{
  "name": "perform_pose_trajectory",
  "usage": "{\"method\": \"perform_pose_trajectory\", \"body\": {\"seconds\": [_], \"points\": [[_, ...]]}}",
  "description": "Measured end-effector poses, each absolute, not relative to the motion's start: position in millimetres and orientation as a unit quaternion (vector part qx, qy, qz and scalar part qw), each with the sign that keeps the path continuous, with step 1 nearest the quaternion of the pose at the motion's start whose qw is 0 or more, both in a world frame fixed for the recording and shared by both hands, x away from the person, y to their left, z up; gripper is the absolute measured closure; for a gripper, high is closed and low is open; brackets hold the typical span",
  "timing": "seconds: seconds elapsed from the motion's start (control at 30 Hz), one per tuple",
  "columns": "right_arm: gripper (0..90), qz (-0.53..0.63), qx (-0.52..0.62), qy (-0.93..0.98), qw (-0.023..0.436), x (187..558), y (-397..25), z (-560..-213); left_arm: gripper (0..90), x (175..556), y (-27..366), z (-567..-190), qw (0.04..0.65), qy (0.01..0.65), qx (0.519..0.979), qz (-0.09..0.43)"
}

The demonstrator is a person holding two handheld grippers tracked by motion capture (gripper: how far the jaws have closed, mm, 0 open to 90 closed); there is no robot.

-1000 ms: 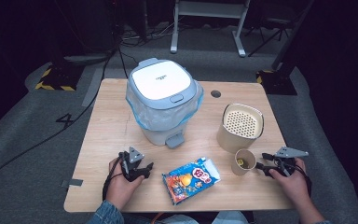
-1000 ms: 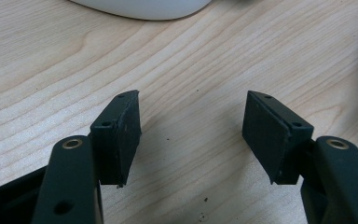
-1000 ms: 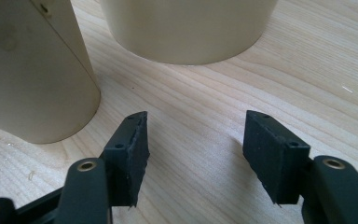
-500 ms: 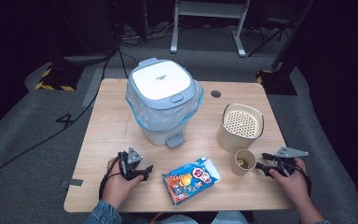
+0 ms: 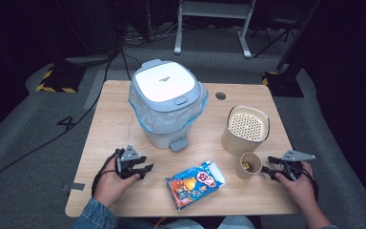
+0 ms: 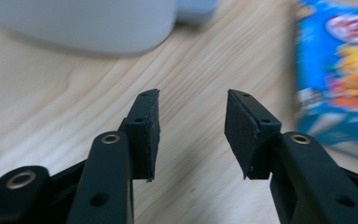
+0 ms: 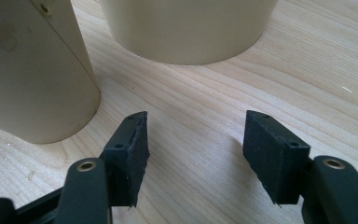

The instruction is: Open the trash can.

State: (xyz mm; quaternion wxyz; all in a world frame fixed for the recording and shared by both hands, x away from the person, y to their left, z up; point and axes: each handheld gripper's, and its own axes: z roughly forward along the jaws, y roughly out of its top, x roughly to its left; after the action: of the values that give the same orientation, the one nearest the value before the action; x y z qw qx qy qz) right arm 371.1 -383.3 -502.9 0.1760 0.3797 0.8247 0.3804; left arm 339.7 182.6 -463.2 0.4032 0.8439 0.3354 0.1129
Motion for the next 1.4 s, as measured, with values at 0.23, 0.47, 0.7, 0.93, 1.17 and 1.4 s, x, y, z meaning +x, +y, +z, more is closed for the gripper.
{"method": "perform_pose_trajectory", "body": {"seconds": [0.23,0.47,0.7,0.93,1.17,1.4], "points": [[40.8,0.381,0.380,0.825,0.176,371,-383,-503,63.0,336,183,-425,0.440,0.295,0.842,0.106],[40.7,0.380,0.380,0.825,0.176,371,-383,-503,69.9,340,186,-398,0.465,0.273,0.836,0.100],[40.8,0.380,0.380,0.825,0.176,371,-383,-503,78.4,351,180,-362,0.492,0.242,0.832,0.087],[40.8,0.380,0.379,0.825,0.177,371,-383,-503,85.6,364,169,-328,0.505,0.218,0.829,0.101],[40.8,0.380,0.379,0.825,0.177,371,-383,-503,89.5,379,154,-298,0.515,0.206,0.824,0.117],[40.7,0.380,0.380,0.825,0.177,371,-383,-503,90.0,398,136,-280,0.519,0.222,0.812,0.147]]}}
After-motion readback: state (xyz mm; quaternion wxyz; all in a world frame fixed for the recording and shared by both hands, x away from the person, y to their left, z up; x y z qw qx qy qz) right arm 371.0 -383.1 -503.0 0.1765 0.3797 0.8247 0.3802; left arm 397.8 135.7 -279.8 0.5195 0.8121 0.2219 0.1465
